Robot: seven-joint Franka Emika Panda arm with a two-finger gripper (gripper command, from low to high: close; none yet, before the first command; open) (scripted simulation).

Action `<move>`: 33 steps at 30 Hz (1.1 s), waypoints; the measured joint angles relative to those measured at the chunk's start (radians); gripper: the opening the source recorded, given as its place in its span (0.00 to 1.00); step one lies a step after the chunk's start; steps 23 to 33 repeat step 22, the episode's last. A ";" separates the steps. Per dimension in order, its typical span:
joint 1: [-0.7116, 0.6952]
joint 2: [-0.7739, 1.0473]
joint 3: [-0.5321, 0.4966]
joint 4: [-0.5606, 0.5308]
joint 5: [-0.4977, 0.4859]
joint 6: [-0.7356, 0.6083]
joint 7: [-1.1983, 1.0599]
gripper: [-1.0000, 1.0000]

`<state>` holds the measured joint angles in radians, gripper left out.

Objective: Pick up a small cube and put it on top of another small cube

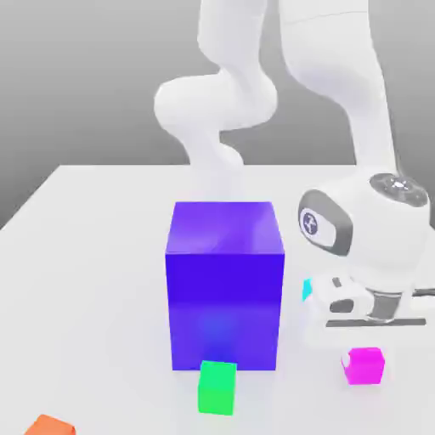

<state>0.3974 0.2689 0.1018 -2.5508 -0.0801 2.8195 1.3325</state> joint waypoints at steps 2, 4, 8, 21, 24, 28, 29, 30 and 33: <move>0.009 -0.053 0.020 0.008 -0.009 -0.039 -0.032 0.00; -0.012 -0.083 0.013 0.021 -0.027 -0.060 -0.096 0.00; -0.119 -0.154 -0.063 0.005 -0.006 -0.112 -0.241 0.00; -0.355 -0.075 -0.140 -0.058 0.101 -0.017 -0.392 1.00; -0.355 -0.075 -0.140 -0.058 0.101 -0.017 -0.392 1.00; -0.355 -0.075 -0.140 -0.058 0.101 -0.017 -0.392 1.00; -0.355 -0.075 -0.140 -0.058 0.101 -0.017 -0.392 1.00; -0.355 -0.075 -0.140 -0.058 0.101 -0.017 -0.392 1.00; -0.355 -0.075 -0.140 -0.058 0.101 -0.017 -0.392 1.00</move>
